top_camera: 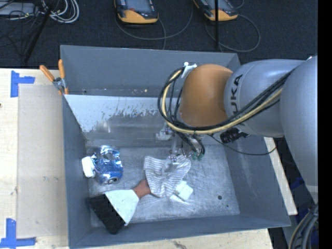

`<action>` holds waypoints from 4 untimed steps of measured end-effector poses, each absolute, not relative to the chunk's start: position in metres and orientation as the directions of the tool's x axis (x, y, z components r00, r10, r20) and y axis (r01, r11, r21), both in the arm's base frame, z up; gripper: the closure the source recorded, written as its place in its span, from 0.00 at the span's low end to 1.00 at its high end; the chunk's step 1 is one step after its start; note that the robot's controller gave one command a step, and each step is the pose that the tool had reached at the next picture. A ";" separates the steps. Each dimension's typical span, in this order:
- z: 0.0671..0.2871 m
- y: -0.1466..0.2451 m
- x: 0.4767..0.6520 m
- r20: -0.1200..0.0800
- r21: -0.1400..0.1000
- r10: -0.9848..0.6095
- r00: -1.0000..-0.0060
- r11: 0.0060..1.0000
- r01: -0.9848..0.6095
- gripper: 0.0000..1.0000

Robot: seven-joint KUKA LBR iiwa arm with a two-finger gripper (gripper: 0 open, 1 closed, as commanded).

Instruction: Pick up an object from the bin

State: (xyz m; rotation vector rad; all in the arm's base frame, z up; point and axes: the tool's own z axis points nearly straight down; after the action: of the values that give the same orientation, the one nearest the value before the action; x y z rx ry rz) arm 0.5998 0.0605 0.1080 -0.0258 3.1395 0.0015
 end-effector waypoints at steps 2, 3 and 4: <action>0.079 0.008 0.621 0.000 -0.003 -0.226 -0.974 0.974 -0.226 1.00; 0.079 0.009 0.622 -0.001 -0.004 -0.225 -0.974 0.974 -0.225 1.00; 0.082 0.010 0.621 0.000 -0.003 -0.224 -0.975 0.975 -0.224 1.00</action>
Offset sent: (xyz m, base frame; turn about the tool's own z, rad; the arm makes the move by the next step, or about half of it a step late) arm 0.0191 -0.0365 -0.0380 -0.2065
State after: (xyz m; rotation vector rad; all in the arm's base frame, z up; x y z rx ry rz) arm 0.6213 0.0095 0.0823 -0.3545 3.1210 -0.0045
